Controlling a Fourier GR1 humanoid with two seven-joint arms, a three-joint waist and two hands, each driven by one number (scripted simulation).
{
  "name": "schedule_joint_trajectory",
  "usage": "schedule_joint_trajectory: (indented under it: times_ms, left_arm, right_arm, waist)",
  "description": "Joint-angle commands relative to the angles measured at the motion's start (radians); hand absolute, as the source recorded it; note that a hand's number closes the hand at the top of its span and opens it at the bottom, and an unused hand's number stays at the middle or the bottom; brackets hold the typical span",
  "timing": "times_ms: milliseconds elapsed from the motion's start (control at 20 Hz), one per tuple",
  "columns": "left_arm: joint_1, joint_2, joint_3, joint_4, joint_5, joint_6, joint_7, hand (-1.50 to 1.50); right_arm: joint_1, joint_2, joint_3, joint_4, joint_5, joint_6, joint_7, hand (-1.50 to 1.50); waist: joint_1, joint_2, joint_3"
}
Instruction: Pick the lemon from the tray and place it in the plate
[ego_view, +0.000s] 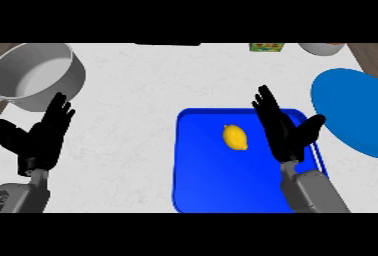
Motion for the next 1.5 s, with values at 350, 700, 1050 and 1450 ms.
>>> schedule_joint_trajectory:
  times_ms: [350,700,1050,1450]
  left_arm:
    - [0.054,-0.102,-0.181,0.041,-0.029,-0.091,0.046,0.00]
    - [0.090,-0.156,-0.220,-0.005,-0.071,-0.047,0.057,0.00]
    - [0.092,-0.135,-0.185,-0.011,-0.072,-0.070,0.064,0.00]
    - [0.097,-0.175,-0.200,0.023,-0.091,-0.066,0.060,0.00]
  right_arm:
    - [-0.404,-0.373,0.000,0.073,0.306,0.234,-0.134,1.50]
    - [-0.458,-0.261,-0.130,0.482,0.198,0.429,-0.590,-1.50]
    - [-0.555,-0.412,-0.039,0.607,0.383,0.577,-0.623,-1.50]
    - [-0.671,-0.412,0.157,0.489,0.586,0.670,-0.445,-1.50]
  waist:
    - [0.027,0.044,0.010]
    - [0.016,0.034,0.016]
    - [0.008,0.030,0.015]
    - [-0.011,0.023,0.013]
